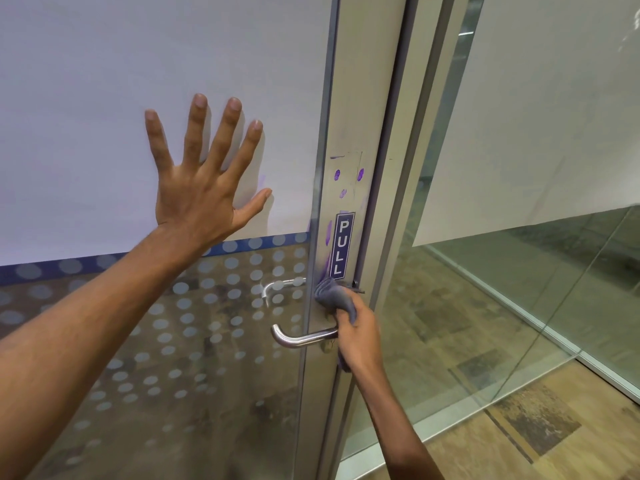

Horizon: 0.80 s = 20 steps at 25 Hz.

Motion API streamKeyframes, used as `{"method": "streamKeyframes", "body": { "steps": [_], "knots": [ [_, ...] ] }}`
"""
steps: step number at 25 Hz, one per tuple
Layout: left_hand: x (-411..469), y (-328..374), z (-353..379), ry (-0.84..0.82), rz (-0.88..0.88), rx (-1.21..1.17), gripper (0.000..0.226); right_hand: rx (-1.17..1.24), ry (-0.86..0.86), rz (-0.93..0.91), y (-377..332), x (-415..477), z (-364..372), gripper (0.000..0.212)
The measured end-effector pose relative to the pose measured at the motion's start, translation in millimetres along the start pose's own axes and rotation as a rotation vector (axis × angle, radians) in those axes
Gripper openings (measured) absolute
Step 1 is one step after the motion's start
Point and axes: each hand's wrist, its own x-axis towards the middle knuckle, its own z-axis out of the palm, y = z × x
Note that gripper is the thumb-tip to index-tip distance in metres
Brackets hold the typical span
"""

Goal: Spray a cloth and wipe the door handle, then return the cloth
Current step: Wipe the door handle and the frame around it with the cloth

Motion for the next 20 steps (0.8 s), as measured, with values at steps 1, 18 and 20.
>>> {"method": "streamKeyframes", "body": {
  "steps": [1,18,20],
  "knots": [
    [0.4,-0.2,-0.3,-0.001,0.003,0.0,0.089,0.197,0.06,0.057,3.3,-2.9,-7.1,0.029],
    [-2.9,0.3,2.3,0.071,0.045,0.107,0.088,-0.077,0.438,-0.676,-132.8,91.2,35.1,0.062],
    [-3.2,0.8,2.2,0.077,0.047,0.117,0.088,-0.186,0.45,-0.693,-106.0,94.4,41.5,0.067]
  ]
}}
